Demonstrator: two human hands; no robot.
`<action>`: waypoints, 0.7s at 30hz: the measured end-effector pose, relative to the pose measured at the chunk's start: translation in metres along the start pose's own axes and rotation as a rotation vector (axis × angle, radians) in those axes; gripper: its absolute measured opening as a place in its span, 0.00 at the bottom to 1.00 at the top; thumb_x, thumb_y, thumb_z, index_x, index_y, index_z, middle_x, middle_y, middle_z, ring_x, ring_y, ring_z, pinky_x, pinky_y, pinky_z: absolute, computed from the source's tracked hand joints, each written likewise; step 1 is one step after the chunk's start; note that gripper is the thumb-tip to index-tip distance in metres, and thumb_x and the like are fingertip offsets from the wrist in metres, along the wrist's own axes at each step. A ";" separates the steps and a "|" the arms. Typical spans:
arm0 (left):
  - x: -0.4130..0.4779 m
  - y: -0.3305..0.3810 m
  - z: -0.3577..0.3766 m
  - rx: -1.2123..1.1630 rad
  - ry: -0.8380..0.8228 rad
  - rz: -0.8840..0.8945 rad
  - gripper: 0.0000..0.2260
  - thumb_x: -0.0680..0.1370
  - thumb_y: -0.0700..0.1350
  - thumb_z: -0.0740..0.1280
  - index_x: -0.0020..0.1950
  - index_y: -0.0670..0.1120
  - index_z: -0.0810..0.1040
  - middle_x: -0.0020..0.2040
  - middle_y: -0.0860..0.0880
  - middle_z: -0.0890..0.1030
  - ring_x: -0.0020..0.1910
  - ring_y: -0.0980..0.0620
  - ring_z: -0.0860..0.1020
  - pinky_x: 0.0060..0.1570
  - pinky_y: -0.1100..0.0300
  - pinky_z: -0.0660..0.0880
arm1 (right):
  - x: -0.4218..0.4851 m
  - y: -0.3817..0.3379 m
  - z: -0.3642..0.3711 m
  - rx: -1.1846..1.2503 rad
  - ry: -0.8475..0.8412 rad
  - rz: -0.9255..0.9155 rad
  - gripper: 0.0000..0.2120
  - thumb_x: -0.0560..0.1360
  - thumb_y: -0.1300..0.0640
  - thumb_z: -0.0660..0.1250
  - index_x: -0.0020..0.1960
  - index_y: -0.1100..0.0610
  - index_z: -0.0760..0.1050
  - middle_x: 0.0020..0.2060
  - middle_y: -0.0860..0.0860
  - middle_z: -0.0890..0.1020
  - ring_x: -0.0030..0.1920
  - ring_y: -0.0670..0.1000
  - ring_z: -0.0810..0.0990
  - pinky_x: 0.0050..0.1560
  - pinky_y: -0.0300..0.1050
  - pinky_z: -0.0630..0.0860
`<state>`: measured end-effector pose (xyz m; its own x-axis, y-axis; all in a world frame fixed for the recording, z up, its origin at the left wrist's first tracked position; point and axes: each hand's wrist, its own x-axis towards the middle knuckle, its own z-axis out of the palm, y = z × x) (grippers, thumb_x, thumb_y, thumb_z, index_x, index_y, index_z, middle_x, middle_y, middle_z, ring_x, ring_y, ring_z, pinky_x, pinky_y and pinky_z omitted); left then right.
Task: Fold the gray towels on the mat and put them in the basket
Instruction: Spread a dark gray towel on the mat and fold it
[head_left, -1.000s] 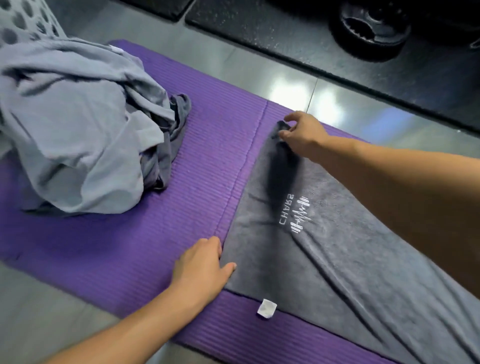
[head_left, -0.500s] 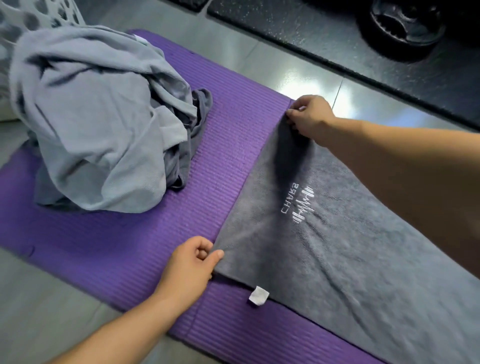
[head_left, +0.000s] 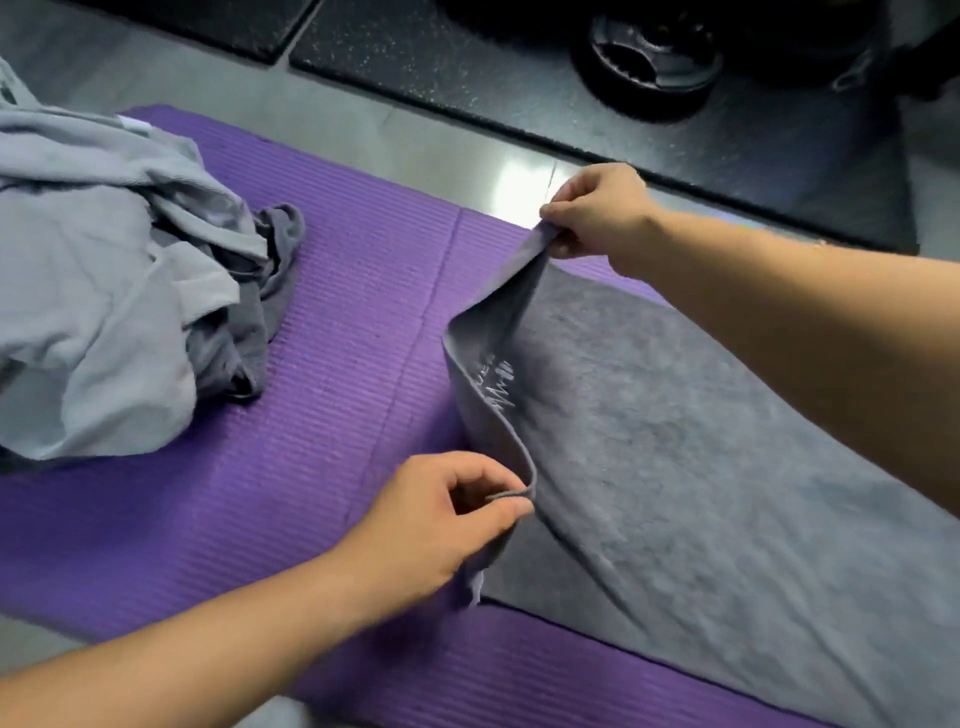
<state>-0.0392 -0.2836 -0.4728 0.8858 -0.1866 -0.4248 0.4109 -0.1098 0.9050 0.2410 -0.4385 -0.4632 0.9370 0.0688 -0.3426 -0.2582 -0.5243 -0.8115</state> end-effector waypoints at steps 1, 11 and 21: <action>0.001 0.010 0.013 0.016 -0.038 0.008 0.05 0.75 0.40 0.76 0.43 0.50 0.86 0.40 0.47 0.86 0.39 0.55 0.81 0.45 0.54 0.79 | -0.007 0.005 -0.019 0.022 0.008 -0.005 0.09 0.76 0.66 0.72 0.39 0.59 0.76 0.34 0.59 0.82 0.30 0.53 0.83 0.34 0.47 0.83; 0.018 0.077 0.188 0.133 -0.411 -0.038 0.04 0.76 0.42 0.76 0.41 0.46 0.85 0.36 0.49 0.82 0.36 0.52 0.75 0.41 0.56 0.73 | -0.080 0.115 -0.233 0.099 0.208 -0.070 0.10 0.77 0.67 0.70 0.40 0.55 0.81 0.36 0.53 0.80 0.32 0.45 0.80 0.35 0.41 0.80; 0.063 0.061 0.426 0.112 -0.493 -0.113 0.05 0.78 0.43 0.74 0.41 0.48 0.83 0.33 0.50 0.78 0.34 0.52 0.73 0.35 0.59 0.71 | -0.124 0.269 -0.395 0.223 0.385 -0.002 0.08 0.76 0.64 0.70 0.46 0.52 0.82 0.40 0.48 0.83 0.35 0.41 0.78 0.37 0.35 0.75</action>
<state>-0.0498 -0.7185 -0.4531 0.6192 -0.6026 -0.5034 0.4484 -0.2550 0.8567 0.1483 -0.9231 -0.4521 0.9459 -0.2740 -0.1736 -0.2611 -0.3252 -0.9089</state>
